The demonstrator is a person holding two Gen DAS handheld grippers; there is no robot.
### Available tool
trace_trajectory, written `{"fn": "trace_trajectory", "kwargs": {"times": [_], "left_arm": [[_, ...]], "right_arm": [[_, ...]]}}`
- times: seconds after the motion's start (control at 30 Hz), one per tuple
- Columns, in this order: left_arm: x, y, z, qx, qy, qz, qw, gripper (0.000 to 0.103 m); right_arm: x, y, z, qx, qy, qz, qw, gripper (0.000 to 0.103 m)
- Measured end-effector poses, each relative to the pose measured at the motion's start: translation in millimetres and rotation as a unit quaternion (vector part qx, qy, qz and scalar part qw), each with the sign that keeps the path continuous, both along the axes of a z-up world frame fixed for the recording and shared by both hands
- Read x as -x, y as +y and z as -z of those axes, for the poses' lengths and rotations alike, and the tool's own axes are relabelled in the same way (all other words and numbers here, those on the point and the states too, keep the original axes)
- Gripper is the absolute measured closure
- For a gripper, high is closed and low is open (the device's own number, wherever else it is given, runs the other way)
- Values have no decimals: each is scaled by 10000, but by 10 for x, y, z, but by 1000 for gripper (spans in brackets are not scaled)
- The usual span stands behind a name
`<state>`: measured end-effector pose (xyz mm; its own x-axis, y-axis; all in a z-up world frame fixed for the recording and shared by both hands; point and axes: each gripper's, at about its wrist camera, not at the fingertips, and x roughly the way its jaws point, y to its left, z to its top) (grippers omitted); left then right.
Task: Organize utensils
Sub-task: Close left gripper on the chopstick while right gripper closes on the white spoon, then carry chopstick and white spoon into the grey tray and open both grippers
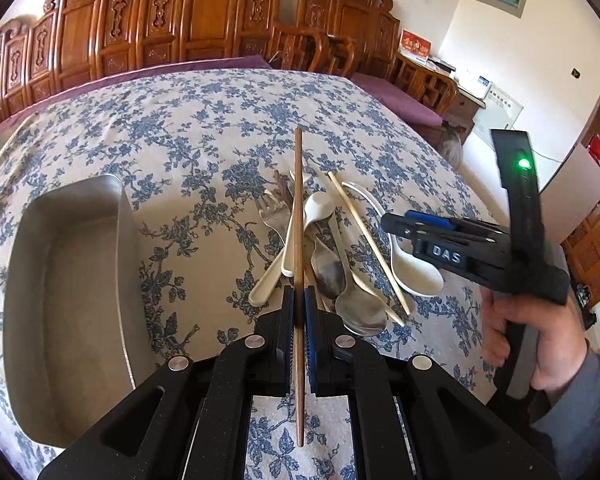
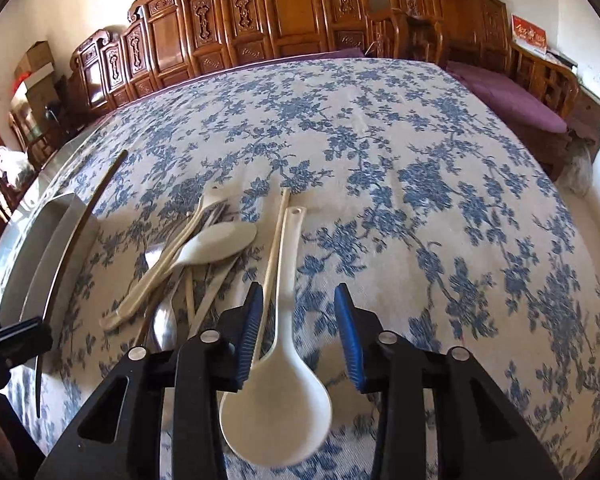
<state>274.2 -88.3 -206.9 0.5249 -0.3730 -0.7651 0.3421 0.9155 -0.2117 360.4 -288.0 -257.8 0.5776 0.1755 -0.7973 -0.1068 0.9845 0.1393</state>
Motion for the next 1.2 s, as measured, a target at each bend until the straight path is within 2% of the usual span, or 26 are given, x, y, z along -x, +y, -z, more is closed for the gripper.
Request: {"fn": "trace_trajectory", "kwargs": {"times": [0.17, 0.3, 0.37, 0.5, 0.77, 0.9, 1.07, 1.2], "left_arm": [[19, 53, -70, 25, -81, -27, 10000, 99], [54, 105, -133, 4, -160, -67, 9998, 99], [74, 135, -167, -23, -212, -105, 9997, 99], [107, 268, -271, -84, -306, -228, 9992, 99], [101, 737, -474, -133, -390, -637, 9971, 99], [109, 913, -488, -355, -426, -768, 9955, 99], [64, 1144, -403, -540, -363, -952, 9933, 99], [-11, 1298, -166, -715, -166, -1206, 9900, 99]], "right_arm": [[-91, 61, 97, 106, 196, -101, 9997, 70], [-83, 37, 150, 197, 286, -51, 9994, 88], [-69, 1, 151, 161, 303, 4, 9994, 92], [6, -11, 125, 122, 268, -6, 9996, 93], [175, 24, -63, -113, -114, -104, 9998, 93], [238, 95, -149, -177, -282, -198, 9993, 93], [310, 162, -260, -247, -452, -274, 9983, 93], [401, 229, -358, -278, -686, -393, 9965, 93]]}}
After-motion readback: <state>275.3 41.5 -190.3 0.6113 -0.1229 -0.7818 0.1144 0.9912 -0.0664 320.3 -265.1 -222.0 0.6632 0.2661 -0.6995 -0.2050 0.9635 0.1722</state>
